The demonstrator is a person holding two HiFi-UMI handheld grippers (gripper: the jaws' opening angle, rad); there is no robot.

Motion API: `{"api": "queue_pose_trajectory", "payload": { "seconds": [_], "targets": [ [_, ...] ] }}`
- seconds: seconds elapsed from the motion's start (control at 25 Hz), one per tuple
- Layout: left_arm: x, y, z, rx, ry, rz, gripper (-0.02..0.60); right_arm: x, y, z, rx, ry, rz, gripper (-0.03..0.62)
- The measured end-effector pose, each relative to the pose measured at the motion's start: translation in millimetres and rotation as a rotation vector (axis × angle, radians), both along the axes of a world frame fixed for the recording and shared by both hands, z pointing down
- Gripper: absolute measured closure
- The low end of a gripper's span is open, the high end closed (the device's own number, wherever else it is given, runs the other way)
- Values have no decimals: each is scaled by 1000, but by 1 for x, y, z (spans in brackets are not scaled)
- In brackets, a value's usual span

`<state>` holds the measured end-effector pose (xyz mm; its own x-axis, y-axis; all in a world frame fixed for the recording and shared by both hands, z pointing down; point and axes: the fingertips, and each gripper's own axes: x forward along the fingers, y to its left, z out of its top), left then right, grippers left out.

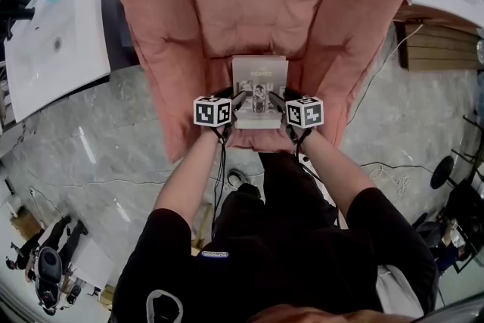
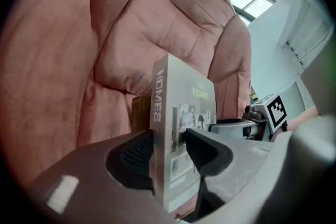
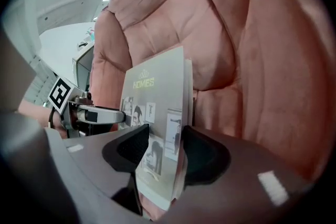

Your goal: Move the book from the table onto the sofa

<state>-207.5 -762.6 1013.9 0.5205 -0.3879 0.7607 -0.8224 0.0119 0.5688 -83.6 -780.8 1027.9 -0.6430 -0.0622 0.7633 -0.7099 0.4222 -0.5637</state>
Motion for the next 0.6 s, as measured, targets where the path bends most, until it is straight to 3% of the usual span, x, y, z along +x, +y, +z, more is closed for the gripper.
{"api": "queue_pose_trajectory", "payload": {
  "seconds": [0.36,0.6],
  "targets": [
    [-8,-2,41,-58,-39,-6,376,-7,0,40,-85,6,-1,355],
    [-9,-7,49,-33,-24,18,355,-9,-5,48,-86,6,-16,338]
  ]
}}
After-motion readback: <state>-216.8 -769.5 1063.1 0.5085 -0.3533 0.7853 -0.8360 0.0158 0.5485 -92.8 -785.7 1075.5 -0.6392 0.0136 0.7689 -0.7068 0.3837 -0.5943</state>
